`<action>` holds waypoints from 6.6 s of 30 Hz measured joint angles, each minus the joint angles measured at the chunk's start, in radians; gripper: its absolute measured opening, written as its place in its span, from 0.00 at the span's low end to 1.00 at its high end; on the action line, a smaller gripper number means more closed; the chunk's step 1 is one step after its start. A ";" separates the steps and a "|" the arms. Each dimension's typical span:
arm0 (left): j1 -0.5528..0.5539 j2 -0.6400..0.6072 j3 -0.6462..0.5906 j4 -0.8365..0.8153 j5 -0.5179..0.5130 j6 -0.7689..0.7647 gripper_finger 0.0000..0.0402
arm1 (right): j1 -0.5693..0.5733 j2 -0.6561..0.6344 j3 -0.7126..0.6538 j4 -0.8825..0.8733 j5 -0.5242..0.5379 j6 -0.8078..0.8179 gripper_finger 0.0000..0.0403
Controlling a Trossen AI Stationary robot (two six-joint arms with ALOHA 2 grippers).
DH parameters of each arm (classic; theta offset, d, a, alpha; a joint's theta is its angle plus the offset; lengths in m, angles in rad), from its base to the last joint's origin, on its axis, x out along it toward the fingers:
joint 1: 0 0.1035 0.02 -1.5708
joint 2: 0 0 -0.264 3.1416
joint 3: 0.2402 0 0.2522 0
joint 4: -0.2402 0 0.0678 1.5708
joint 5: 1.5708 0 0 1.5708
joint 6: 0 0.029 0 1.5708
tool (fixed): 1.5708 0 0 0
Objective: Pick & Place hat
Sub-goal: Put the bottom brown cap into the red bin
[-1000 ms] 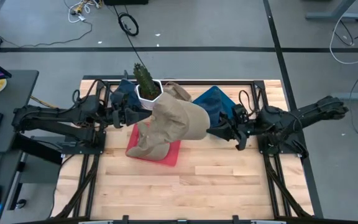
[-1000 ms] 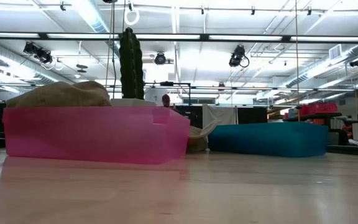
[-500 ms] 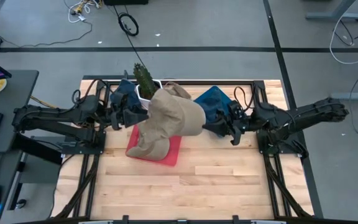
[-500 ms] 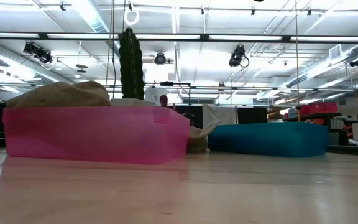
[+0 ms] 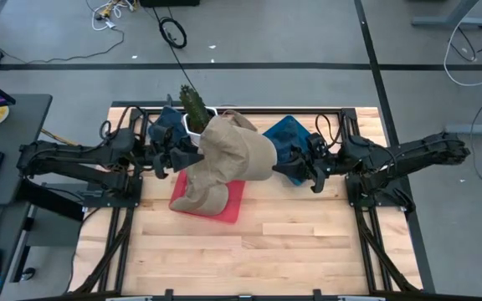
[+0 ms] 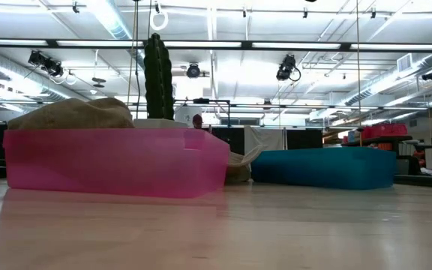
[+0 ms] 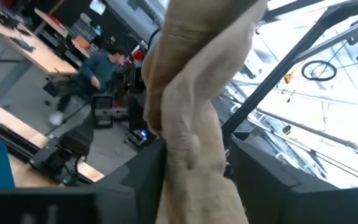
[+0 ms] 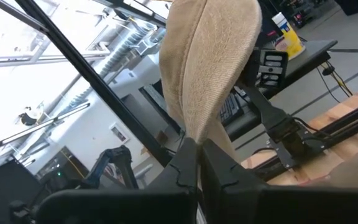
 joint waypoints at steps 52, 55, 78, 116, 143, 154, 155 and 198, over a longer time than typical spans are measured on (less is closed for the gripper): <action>-0.008 -0.065 -0.001 -0.092 0.019 0.151 0.07 | -0.004 -0.286 0.000 -0.520 -0.037 0.019 0.49; -0.020 -0.062 -0.001 -0.170 0.022 0.151 0.06 | -0.004 -0.286 0.000 -0.523 -0.036 0.019 0.49; -0.031 0.071 -0.002 -0.431 -0.024 0.129 0.06 | -0.004 -0.282 0.000 -0.540 -0.018 0.024 0.49; -0.317 0.084 -0.002 -0.707 -0.488 -0.138 0.06 | -0.004 -0.238 0.000 -0.539 -0.019 0.026 0.49; -0.401 0.080 -0.002 -1.001 -0.747 -0.353 0.07 | -0.003 -0.238 0.000 -0.535 0.008 0.019 0.49; -0.449 0.080 -0.002 -1.156 -0.805 -0.519 0.08 | -0.003 -0.238 0.000 -0.536 0.031 0.018 0.49; -0.454 0.081 -0.002 -1.163 -0.806 -0.534 0.08 | -0.003 -0.238 0.000 -0.537 0.035 0.015 0.49; -0.517 0.264 -0.002 -1.123 -0.992 -0.871 0.06 | -0.003 -0.238 0.000 -0.542 0.089 0.003 0.49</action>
